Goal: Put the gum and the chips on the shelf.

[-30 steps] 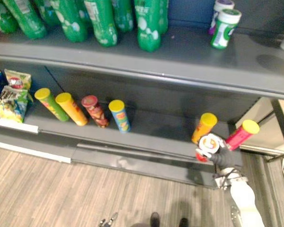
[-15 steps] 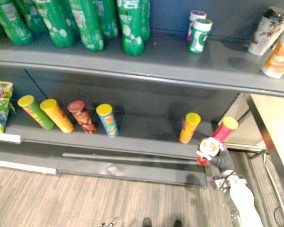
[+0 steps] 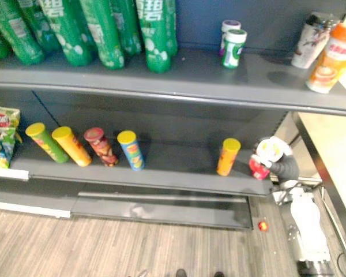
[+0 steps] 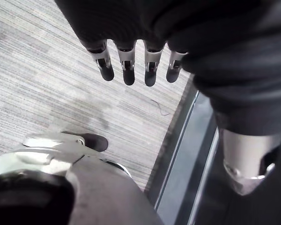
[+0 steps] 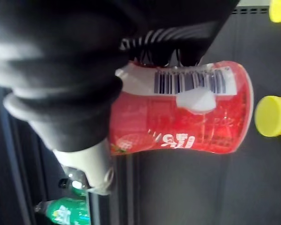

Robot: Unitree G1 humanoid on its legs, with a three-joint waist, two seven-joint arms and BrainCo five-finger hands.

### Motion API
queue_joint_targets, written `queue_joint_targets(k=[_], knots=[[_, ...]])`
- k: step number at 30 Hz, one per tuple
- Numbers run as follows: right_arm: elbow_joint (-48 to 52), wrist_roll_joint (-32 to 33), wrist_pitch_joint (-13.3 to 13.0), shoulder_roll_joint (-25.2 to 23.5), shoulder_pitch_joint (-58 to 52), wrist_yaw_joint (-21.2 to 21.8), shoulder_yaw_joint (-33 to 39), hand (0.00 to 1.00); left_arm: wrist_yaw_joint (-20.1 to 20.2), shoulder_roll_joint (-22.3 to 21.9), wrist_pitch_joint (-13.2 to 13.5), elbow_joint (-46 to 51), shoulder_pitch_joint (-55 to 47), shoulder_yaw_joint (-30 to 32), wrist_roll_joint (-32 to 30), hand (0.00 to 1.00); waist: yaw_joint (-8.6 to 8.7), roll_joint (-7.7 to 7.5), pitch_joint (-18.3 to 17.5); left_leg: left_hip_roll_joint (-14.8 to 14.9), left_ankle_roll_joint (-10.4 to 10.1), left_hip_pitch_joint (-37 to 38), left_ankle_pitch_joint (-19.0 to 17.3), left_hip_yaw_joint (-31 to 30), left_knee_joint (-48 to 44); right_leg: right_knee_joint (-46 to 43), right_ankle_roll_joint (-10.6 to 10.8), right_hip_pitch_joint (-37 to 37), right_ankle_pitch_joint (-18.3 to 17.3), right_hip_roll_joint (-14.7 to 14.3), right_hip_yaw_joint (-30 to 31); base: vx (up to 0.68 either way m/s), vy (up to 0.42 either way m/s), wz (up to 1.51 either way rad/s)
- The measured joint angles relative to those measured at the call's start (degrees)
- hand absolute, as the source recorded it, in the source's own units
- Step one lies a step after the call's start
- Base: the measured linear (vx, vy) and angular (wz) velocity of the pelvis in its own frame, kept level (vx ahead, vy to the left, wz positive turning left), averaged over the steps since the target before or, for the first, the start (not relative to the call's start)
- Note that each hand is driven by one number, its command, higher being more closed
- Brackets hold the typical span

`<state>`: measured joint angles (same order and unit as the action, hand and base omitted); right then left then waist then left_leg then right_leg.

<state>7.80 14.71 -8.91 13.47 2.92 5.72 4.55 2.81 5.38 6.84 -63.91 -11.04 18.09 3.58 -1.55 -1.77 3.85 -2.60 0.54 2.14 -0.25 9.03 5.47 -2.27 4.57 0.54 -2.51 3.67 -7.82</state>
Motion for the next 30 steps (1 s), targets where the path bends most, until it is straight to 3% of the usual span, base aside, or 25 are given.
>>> queue_joint_targets(k=[6,12,21,26,30], knots=[[1.01,2.23,0.41,2.66,6.10,-0.70,0.03,1.00,0.17,1.01,-0.87,-0.05,0.02,-1.22,-0.02,0.00,0.09,0.07,0.01,0.14,-0.03,0.18,-0.04,1.39,0.22,0.10,-0.03,0.10,0.04,-0.11,0.75,-0.01,0.003,-0.09],[1.05,4.48,1.22,5.01,12.89,-0.46,-0.59,1.00,0.19,1.66,-1.27,-1.77,0.08,-2.45,-0.04,0.00,-0.03,0.03,-0.02,0.64,0.38,0.71,0.21,2.20,-0.09,1.40,-1.41,-0.53,1.28,-0.81,1.82,0.02,-0.014,-0.10],[0.03,7.92,1.95,10.82,24.00,-0.63,-5.77,1.00,0.29,1.71,-2.04,-2.06,-0.05,-4.36,0.00,0.00,-0.19,0.03,-0.49,2.17,0.27,1.07,0.53,2.54,0.24,2.87,-2.65,-1.50,2.15,-2.47,1.99,-0.02,-0.044,-0.03],[-9.08,10.64,3.70,15.07,35.81,-1.69,-9.68,1.00,0.28,1.77,-2.11,-2.02,0.05,-4.94,0.11,0.00,-0.28,0.12,-1.04,2.43,0.08,1.15,0.76,2.55,0.24,3.46,-2.99,-1.81,2.52,-2.77,2.01,0.00,0.000,0.00],[-15.34,13.18,5.07,15.06,42.41,-1.77,-12.89,1.00,0.26,1.93,-2.52,-2.01,0.09,-5.46,0.29,0.00,-0.44,0.08,-1.09,2.62,0.00,1.12,0.96,2.52,0.23,3.58,-3.03,-1.87,2.64,-2.94,1.99,0.00,0.000,0.00]])
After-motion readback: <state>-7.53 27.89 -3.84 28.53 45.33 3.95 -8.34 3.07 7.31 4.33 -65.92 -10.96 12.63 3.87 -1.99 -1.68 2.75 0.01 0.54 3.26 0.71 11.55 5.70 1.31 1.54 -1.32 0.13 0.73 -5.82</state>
